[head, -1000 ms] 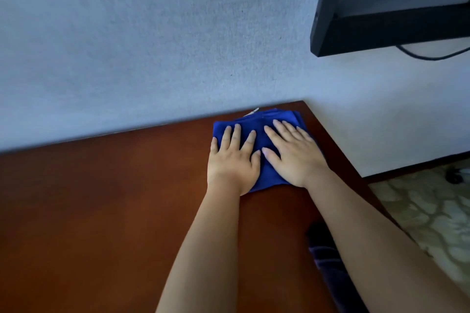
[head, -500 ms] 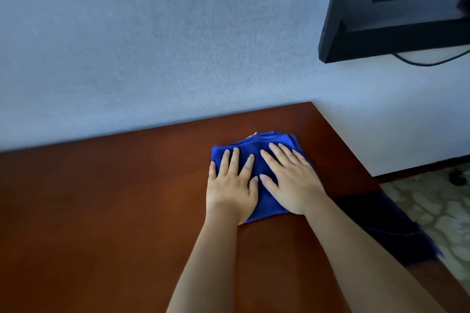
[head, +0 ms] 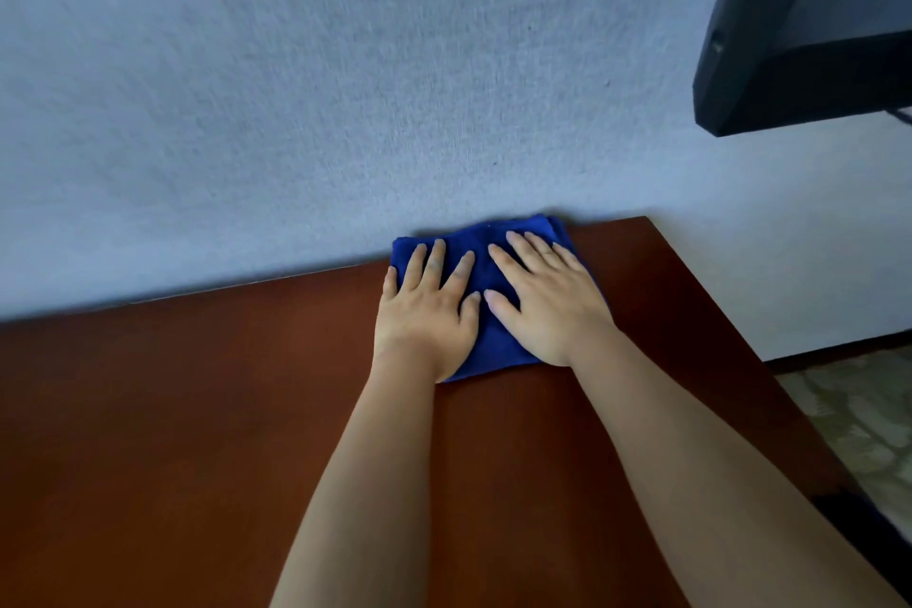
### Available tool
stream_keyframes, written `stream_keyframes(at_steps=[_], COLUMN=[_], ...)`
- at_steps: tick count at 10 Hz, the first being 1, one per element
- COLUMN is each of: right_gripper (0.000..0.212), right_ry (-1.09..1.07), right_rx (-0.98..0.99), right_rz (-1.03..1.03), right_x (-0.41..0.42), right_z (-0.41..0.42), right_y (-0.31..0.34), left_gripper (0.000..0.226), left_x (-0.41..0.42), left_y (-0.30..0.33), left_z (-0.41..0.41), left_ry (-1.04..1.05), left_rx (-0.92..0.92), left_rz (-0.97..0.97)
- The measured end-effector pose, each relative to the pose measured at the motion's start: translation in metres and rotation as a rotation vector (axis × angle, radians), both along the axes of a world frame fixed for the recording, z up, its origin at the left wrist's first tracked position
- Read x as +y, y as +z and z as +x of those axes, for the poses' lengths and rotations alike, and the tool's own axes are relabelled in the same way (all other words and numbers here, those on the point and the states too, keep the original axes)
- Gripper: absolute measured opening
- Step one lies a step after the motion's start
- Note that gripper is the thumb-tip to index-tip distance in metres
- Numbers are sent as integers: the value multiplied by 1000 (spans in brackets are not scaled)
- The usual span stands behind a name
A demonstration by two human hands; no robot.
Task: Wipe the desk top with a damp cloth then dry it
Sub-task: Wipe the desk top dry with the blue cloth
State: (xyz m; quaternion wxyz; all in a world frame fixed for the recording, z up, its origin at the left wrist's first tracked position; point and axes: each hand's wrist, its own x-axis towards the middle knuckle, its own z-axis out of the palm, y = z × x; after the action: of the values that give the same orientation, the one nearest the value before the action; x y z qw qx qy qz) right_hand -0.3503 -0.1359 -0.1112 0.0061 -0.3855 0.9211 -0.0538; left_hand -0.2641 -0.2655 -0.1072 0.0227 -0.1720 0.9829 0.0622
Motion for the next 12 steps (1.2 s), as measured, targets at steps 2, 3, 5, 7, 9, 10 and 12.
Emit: stream_keyframes(at_steps=[2, 3, 5, 7, 9, 10, 12], right_gripper=[61, 60, 60, 61, 61, 61, 61], right_ry=[-29, -29, -25, -15, -10, -11, -15], right_rx=[-27, -36, -42, -36, -38, -33, -26], right_rz=[22, 29, 36, 33, 35, 36, 28], right_x=[5, 14, 45, 77, 104, 112, 124], right_z=[25, 58, 144, 227, 287, 303, 323], right_y=[2, 3, 4, 2, 1, 1, 0], left_gripper=[55, 55, 55, 55, 55, 55, 55], left_x=[6, 16, 49, 83, 110, 117, 128], left_y=[0, 1, 2, 1, -2, -3, -2], left_z=[23, 56, 142, 227, 288, 303, 323], left_ry=[-7, 2, 3, 9, 7, 6, 5], left_rx=[-2, -12, -20, -18, -31, -26, -20], left_rz=[13, 15, 22, 23, 1, -5, -7])
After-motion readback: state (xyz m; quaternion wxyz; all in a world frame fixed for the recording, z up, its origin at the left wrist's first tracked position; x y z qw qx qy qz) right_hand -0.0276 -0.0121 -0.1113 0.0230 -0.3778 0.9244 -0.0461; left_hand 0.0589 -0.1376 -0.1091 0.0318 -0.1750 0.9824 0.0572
